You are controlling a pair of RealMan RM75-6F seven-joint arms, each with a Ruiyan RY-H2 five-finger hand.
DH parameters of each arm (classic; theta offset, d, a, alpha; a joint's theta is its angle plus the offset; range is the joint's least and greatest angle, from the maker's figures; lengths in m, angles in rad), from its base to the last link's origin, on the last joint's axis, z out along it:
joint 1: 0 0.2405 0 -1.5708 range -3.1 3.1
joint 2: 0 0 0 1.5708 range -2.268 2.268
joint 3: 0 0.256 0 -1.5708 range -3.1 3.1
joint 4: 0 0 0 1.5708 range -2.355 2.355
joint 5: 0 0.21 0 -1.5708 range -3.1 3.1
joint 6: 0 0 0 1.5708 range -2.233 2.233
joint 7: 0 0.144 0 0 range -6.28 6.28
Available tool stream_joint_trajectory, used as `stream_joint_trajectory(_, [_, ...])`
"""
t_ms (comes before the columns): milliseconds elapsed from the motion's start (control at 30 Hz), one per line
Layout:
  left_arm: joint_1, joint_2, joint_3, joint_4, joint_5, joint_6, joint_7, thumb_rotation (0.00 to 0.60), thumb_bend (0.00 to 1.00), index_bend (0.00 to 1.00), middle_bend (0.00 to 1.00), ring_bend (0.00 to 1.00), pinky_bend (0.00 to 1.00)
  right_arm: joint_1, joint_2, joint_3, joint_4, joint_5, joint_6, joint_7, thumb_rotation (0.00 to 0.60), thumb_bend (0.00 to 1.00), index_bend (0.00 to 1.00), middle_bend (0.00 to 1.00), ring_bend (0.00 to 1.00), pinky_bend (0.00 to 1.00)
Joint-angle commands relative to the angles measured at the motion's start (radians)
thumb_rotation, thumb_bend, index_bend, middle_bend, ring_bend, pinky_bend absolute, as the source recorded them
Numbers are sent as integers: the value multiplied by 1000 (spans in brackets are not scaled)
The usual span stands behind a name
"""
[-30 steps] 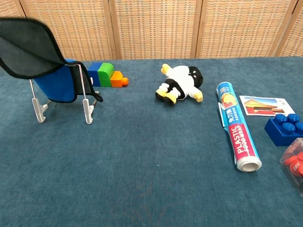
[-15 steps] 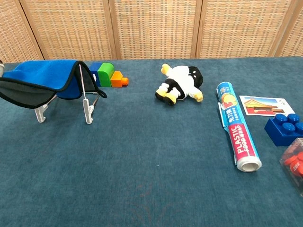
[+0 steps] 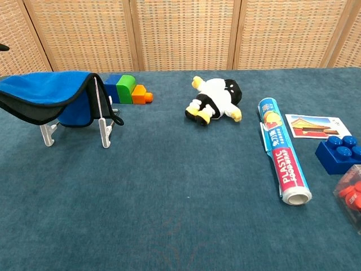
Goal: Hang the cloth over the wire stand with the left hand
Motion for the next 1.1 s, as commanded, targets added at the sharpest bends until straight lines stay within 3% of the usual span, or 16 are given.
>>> stream_joint_trajectory(33, [1, 28, 17, -20, 5, -15, 15, 430, 14, 0, 0, 274, 731, -1, 2, -1, -2, -3, 3, 2, 600, 0, 10, 0, 0, 0])
stream_joint_trajectory(100, [4, 35, 19, -24, 5, -6, 33, 430, 12, 0, 0, 220, 705, -2, 3, -2, -3, -4, 4, 2, 600, 0, 10, 0, 0, 0])
stream_joint_trajectory(133, [6, 37, 21, -23, 4, -3, 54, 431, 9, 0, 0, 143, 660, -3, 3, -2, -3, -5, 6, 3, 600, 0, 10, 0, 0, 0])
stream_joint_trajectory(233, [3, 45, 34, -33, -12, -34, 129, 433, 0, 0, 0, 2, 443, -4, 5, -4, -5, -8, 8, 5, 600, 0, 10, 0, 0, 0])
stream_joint_trajectory(367, [-1, 56, 31, -75, -52, -63, 176, 422, 0, 0, 0, 0, 228, -6, 7, -5, -5, -12, 11, 6, 600, 0, 10, 0, 0, 0])
stream_joint_trajectory(600, [35, 89, 11, -106, -68, 20, 133, 422, 0, 0, 0, 0, 179, -6, 10, -5, -5, -11, 13, 15, 600, 0, 11, 0, 0, 0])
stream_joint_trajectory(667, [64, 117, 5, -124, -66, 78, 120, 440, 0, 0, 0, 0, 145, -7, 11, -4, -5, -12, 15, 17, 600, 0, 10, 0, 0, 0])
stream_joint_trajectory(733, [96, 137, 2, -138, -70, 136, 133, 493, 0, 0, 0, 0, 80, -8, 11, -4, -5, -14, 19, 18, 600, 0, 11, 0, 0, 0])
stream_joint_trajectory(767, [151, 165, 13, -169, -83, 208, 206, 519, 0, 0, 0, 0, 54, -8, 8, 0, 0, -14, 25, 17, 600, 0, 10, 0, 0, 0])
stream_joint_trajectory(900, [235, 166, 34, -262, -109, 316, 352, 599, 0, 0, 0, 0, 4, -11, -1, 11, 12, -7, 41, 21, 600, 0, 10, 0, 0, 0])
stream_joint_trajectory(1100, [343, 120, 62, -347, -128, 464, 554, 600, 0, 0, 0, 0, 0, -19, -41, 39, 50, -12, 99, -3, 600, 0, 10, 0, 0, 0])
